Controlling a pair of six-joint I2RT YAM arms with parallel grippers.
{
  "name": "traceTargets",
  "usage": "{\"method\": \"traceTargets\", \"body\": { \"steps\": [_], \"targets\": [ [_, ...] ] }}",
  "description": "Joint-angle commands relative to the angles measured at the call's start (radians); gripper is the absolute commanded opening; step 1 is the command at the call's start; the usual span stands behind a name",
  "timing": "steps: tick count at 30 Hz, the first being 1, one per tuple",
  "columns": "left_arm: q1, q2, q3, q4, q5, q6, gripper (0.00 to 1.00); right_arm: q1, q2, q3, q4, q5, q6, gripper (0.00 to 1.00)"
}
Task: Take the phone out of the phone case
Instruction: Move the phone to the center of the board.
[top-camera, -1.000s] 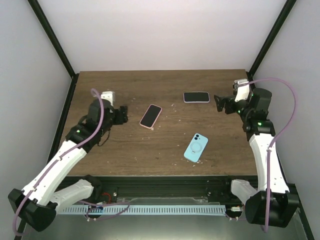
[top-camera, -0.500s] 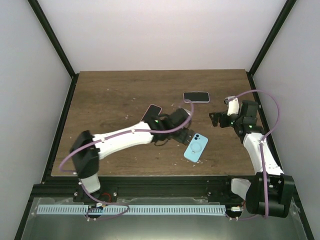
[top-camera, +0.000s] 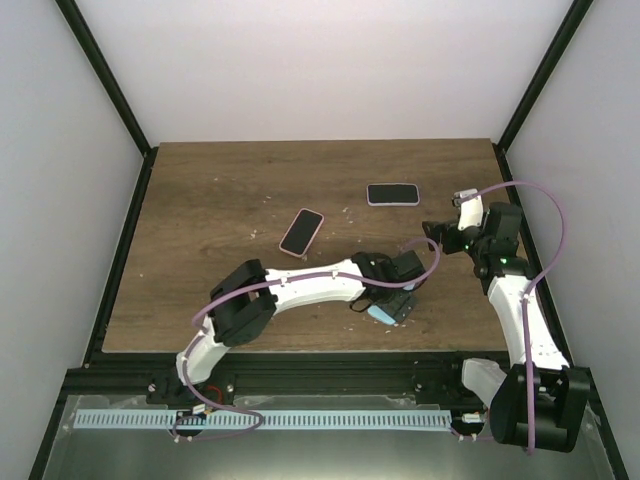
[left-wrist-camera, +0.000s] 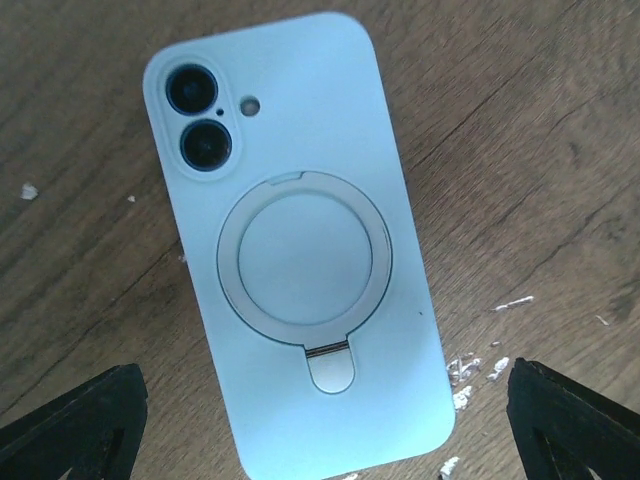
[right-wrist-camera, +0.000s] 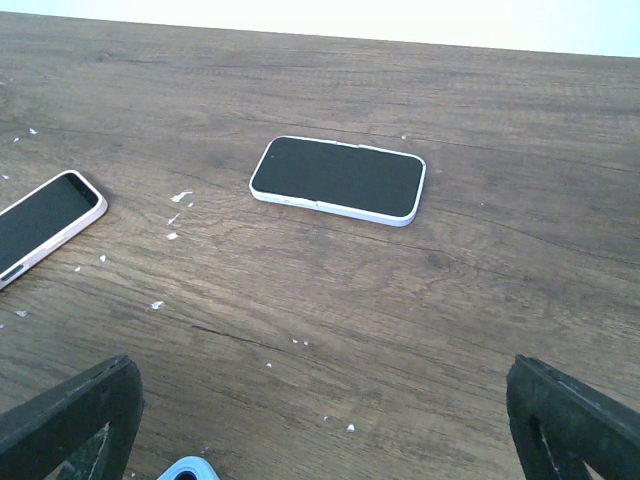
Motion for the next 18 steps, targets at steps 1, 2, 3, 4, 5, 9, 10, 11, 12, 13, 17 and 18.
{"method": "traceTargets", "body": {
  "steps": [1, 2, 3, 4, 5, 9, 10, 11, 12, 13, 17, 18],
  "targets": [
    [-0.002, 0.042, 0.054, -0.040, -0.019, -0.009, 1.00, -0.009, -0.005, -0.005, 0.018, 0.012, -0.018, 1.00],
    [-0.002, 0.053, 0.056, -0.039, -0.022, -0.005, 1.00, -0.010, -0.005, -0.006, 0.018, 0.010, -0.019, 1.00],
    [-0.002, 0.061, 0.056, -0.039, -0.032, -0.006, 1.00, -0.009, -0.005, -0.006, 0.018, 0.009, -0.021, 1.00],
    [-0.002, 0.071, 0.055, -0.039, -0.037, -0.007, 1.00, -0.009, -0.005, -0.006, 0.019, 0.008, -0.022, 1.00],
    [-0.002, 0.081, 0.055, -0.038, -0.036, -0.007, 1.00, -0.009, -0.004, -0.006, 0.018, 0.009, -0.023, 1.00],
    [-0.002, 0.114, 0.069, -0.033, -0.034, -0.004, 1.00, -0.009, -0.002, -0.007, 0.019, 0.010, -0.026, 1.00],
    [-0.002, 0.123, 0.077, -0.035, -0.032, 0.000, 1.00, -0.009, -0.001, -0.007, 0.020, 0.008, -0.026, 1.00],
    [-0.002, 0.134, 0.089, -0.042, -0.034, 0.002, 1.00, -0.009, 0.000, -0.007, 0.020, 0.009, -0.026, 1.00],
    [-0.002, 0.151, 0.093, -0.050, -0.034, 0.002, 0.99, -0.011, 0.002, -0.007, 0.019, 0.008, -0.027, 1.00],
    [-0.002, 0.161, 0.109, -0.061, -0.035, 0.002, 0.99, -0.009, 0.003, -0.006, 0.019, 0.008, -0.027, 1.00],
    [-0.002, 0.195, 0.152, -0.106, -0.037, -0.005, 0.92, -0.009, 0.004, -0.007, 0.018, 0.009, -0.030, 1.00],
    [-0.002, 0.196, 0.152, -0.115, -0.038, -0.009, 0.91, -0.009, 0.004, -0.007, 0.018, 0.009, -0.029, 1.00]
  ]
}}
